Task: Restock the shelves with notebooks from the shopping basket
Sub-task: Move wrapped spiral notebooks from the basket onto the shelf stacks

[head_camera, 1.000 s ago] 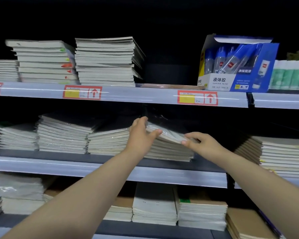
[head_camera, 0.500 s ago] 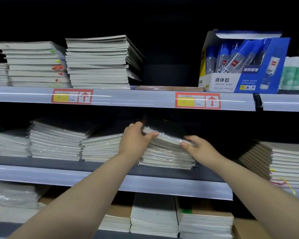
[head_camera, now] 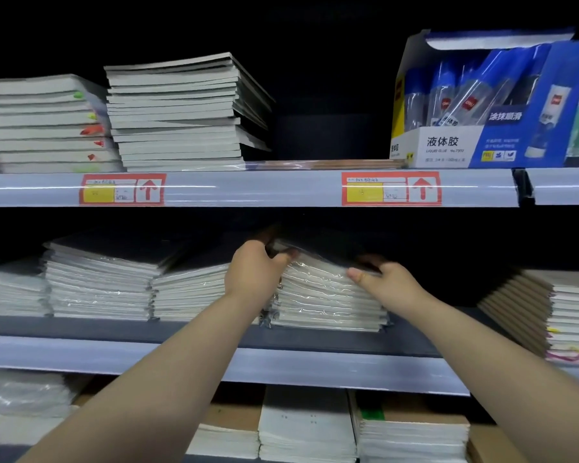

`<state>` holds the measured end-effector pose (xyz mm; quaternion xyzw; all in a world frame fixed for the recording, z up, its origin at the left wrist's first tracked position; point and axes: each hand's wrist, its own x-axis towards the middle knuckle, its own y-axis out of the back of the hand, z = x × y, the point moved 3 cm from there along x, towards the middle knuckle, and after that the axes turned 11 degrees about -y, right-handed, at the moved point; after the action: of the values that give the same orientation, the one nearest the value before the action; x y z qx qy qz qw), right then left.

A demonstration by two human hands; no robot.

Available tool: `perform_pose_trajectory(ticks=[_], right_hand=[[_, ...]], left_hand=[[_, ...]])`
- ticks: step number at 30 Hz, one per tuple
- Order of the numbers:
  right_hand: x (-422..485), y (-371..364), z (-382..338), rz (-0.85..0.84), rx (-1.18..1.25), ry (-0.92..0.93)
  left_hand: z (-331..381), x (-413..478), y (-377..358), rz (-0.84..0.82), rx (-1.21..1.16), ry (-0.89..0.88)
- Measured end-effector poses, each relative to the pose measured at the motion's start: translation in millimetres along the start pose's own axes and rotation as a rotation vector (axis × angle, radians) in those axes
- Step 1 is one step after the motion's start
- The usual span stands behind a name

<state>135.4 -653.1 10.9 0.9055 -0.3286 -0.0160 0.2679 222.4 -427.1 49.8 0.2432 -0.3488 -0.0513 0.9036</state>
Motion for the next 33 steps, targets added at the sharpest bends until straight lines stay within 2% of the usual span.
perform_pose_trajectory(ticks=[6, 10, 13, 20, 23, 26, 30, 33], right_hand=[[-5.4, -0.5, 8.1, 0.001, 0.173, -0.288], [-0.3, -3.1, 2.8, -0.007, 0.365, -0.342], [2.0, -3.9, -4.5, -0.003, 0.394, -0.412], [3.5, 9.1, -12.5, 0.058, 0.301, -0.366], [-3.2, 21.8, -11.4, 0.151, 0.419, -0.347], [-13.9, 24.6, -8.9, 0.132, 0.468, -0.35], [-28.3, 22.8, -1.4, 0.122, 0.359, -0.366], [-44.8, 17.4, -0.6, 0.148, 0.363, -0.33]], left_hand=[[3.7, -5.2, -0.1, -0.104, 0.047, 0.008], [3.7, -11.6, -2.4, -0.12, 0.087, -0.064], [1.4, -7.7, -1.1, -0.119, 0.101, -0.084], [6.1, -2.3, 6.7, -0.175, 0.02, -0.05], [10.2, -8.0, 11.4, -0.185, 0.041, -0.11], [12.2, -20.9, 15.4, -0.099, 0.005, -0.144], [9.6, -43.7, 13.5, -0.06, -0.112, -0.173], [5.6, -63.6, 17.3, -0.055, -0.288, -0.128]])
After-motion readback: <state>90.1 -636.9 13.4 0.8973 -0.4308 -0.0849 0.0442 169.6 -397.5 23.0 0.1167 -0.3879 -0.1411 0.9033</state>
